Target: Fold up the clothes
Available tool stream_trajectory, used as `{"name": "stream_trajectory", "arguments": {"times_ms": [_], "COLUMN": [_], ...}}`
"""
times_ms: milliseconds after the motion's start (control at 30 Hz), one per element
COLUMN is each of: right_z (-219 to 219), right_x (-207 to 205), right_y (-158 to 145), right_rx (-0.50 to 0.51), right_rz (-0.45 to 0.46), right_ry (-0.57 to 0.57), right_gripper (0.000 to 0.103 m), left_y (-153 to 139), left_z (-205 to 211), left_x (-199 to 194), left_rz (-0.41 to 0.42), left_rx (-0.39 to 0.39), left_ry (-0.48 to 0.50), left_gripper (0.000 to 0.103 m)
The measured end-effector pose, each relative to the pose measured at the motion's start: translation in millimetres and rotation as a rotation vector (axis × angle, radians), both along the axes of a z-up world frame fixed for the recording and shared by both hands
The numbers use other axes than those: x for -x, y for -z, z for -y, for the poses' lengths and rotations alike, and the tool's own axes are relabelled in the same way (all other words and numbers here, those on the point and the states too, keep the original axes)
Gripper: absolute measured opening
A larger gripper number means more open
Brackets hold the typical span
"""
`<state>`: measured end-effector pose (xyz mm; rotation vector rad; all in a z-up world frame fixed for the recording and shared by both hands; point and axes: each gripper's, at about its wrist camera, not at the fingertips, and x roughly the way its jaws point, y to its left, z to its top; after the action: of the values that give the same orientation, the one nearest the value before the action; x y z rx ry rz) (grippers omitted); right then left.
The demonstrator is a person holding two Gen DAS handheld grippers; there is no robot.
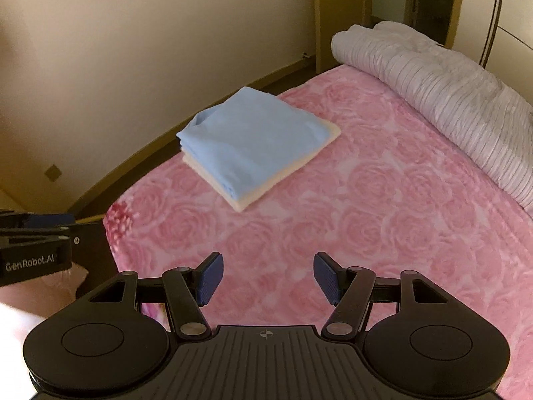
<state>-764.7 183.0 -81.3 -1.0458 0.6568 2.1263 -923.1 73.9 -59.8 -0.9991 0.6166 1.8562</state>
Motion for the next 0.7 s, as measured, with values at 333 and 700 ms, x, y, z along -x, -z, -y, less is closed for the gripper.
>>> {"name": "stream_trajectory", "arguments": {"times_ms": [333, 700], "right_z": [-6, -41], "right_x": [-44, -65], "right_y": [-6, 7], "right_rx": [-0.016, 0.006], "right_rz": [0.014, 0.054], "right_ry": [-0.074, -0.117], "right_gripper": [0.064, 0.064], "left_y": [1, 20], "left_z": [-5, -29], "left_x": [-49, -75], "left_rz": [0.005, 0.050], "left_rx": [-0.018, 0.020], "left_ry": [-0.044, -0.116], "left_gripper": [0.036, 0.036]}}
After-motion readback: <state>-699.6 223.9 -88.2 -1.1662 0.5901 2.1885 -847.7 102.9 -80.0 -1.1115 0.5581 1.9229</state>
